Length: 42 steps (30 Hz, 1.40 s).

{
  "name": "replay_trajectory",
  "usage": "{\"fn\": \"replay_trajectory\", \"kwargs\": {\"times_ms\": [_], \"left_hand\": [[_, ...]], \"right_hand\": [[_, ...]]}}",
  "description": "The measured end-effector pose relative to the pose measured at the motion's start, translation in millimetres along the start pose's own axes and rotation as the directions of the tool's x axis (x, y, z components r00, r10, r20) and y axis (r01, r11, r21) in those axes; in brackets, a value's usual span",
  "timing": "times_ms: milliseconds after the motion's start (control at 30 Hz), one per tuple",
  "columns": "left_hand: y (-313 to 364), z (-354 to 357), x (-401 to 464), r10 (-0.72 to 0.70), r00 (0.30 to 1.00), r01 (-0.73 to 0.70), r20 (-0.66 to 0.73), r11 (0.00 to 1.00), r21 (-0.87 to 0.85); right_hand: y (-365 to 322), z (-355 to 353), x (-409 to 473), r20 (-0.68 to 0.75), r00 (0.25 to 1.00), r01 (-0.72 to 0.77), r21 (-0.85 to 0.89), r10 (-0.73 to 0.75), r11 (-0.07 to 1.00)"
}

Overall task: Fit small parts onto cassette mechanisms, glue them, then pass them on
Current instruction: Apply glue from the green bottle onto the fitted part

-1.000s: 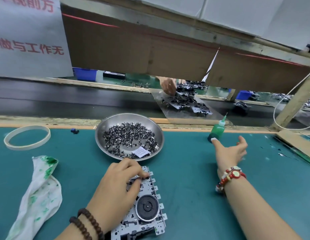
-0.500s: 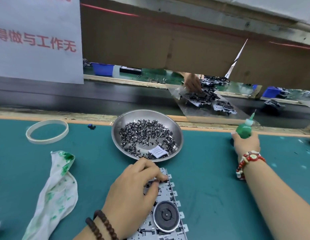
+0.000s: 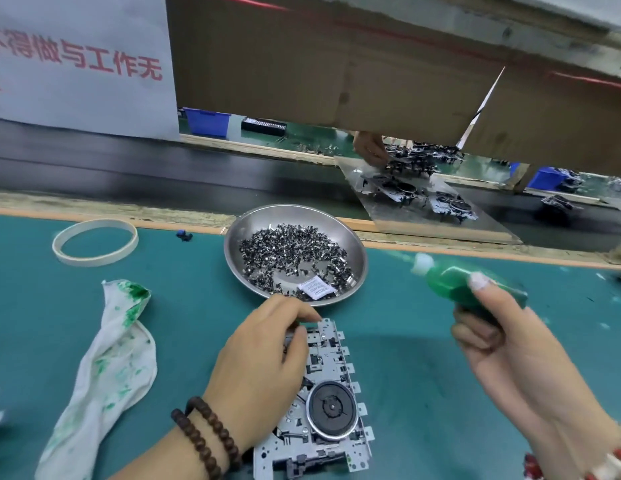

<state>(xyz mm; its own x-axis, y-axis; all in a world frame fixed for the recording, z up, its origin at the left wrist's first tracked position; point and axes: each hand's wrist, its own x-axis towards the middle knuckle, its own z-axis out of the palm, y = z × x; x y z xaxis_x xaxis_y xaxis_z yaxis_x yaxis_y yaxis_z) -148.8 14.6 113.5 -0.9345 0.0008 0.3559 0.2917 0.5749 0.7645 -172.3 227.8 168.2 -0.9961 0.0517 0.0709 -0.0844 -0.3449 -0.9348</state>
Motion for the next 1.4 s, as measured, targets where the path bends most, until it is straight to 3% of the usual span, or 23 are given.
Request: {"fn": "replay_trajectory", "kwargs": {"times_ms": [67,167,267,467,600,1400], "left_hand": [[0.3,0.1,-0.4,-0.019,1.0,0.019,0.012,1.0,0.009],[0.5,-0.1,-0.1,-0.04,0.999,0.039,0.033,0.999,0.029],[-0.2,0.1,0.3,-0.055,0.998,0.053,0.042,0.998,0.041],[-1.0,1.4,1.5,-0.07,0.997,0.069,0.041,0.997,0.043],[-0.9,1.7,2.0,-0.086,0.995,0.085,0.052,0.996,0.017],[0.9,2.2,3.1,-0.09,0.993,0.09,0.075,0.996,0.005]], "right_hand": [[11.1,5.3,-5.4,-0.01,0.997,-0.072,0.189,0.076,0.979],[26.3,8.4,-9.5,-0.038,0.987,-0.139,0.267,0.154,0.954],[35.0,7.3,-11.9,-0.059,0.991,-0.11,0.132,0.119,0.985],[40.9,3.8,-12.1,-0.097,0.989,0.097,-0.165,-0.114,0.981],[43.0,6.0,-14.7,-0.019,0.979,0.188,-0.297,-0.202,0.936],[46.9,5.9,-16.7,0.102,0.947,0.318,-0.415,-0.304,0.853]]}}
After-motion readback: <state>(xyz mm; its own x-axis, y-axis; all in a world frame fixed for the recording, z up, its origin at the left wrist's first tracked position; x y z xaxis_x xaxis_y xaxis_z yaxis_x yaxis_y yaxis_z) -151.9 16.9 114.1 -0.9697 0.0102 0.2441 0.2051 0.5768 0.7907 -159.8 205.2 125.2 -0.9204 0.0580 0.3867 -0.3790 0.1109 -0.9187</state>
